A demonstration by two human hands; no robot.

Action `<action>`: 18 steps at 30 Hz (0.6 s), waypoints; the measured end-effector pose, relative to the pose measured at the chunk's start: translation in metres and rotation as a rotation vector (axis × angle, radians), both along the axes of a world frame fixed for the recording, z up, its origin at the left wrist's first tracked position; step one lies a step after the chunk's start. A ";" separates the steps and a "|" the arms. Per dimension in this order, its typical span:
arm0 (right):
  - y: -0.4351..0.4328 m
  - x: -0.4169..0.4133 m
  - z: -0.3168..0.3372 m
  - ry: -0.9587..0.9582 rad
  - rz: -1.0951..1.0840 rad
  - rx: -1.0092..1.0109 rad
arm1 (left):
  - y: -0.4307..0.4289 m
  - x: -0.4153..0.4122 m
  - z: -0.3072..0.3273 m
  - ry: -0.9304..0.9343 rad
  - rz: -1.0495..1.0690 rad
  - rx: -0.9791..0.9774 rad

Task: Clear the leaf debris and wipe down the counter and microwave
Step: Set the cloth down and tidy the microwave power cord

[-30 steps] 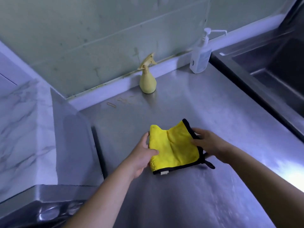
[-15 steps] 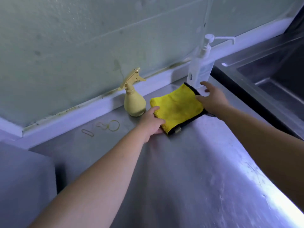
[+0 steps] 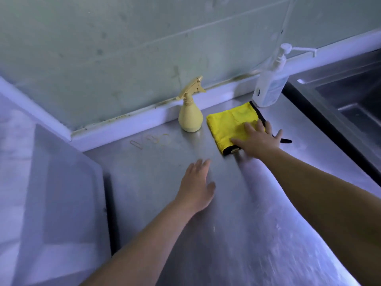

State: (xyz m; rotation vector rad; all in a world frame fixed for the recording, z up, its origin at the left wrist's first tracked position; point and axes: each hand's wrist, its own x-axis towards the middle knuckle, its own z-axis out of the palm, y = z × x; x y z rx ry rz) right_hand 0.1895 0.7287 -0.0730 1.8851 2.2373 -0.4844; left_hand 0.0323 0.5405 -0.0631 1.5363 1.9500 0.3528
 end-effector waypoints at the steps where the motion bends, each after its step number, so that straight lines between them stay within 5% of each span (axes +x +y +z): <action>1: -0.017 -0.006 0.008 0.076 0.002 0.080 | -0.025 -0.001 0.006 -0.059 0.010 0.025; 4: -0.109 -0.032 0.024 0.426 0.054 0.197 | -0.103 -0.013 0.022 -0.168 0.080 0.059; 9: -0.271 -0.065 0.045 0.805 0.109 -0.009 | -0.220 -0.040 0.046 -0.236 0.286 0.021; 18: -0.395 -0.083 0.131 1.103 0.073 -0.128 | -0.412 -0.070 0.110 -0.498 0.545 0.270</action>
